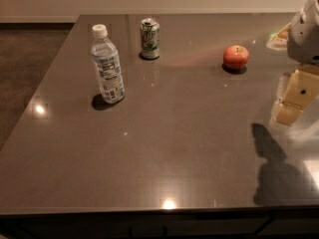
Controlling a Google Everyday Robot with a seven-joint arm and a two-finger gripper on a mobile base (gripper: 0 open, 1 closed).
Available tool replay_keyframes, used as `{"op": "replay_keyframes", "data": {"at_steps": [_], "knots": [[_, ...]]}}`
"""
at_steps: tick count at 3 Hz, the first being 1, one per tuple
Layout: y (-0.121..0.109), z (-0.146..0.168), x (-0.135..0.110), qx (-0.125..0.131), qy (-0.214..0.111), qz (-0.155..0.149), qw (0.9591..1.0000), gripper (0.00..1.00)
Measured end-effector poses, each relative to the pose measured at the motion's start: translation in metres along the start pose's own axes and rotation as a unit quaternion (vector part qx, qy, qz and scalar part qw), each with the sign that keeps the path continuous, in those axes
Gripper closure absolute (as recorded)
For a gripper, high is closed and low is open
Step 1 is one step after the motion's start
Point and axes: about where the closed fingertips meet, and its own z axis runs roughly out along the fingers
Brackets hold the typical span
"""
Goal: Knock blue plastic bottle over
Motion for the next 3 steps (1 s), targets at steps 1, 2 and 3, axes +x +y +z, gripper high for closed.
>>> {"op": "replay_keyframes", "data": {"at_steps": [1,2,3], "knots": [[-0.024,0.012,-0.039,-0.007,-0.032,0.001,0.9995,0.00],[-0.042,0.027,-0.074,-0.004,-0.058,0.005,0.9983,0.00],[-0.051,0.050,-0.112,-0.011,-0.083,-0.002,0.9965,0.00]]}}
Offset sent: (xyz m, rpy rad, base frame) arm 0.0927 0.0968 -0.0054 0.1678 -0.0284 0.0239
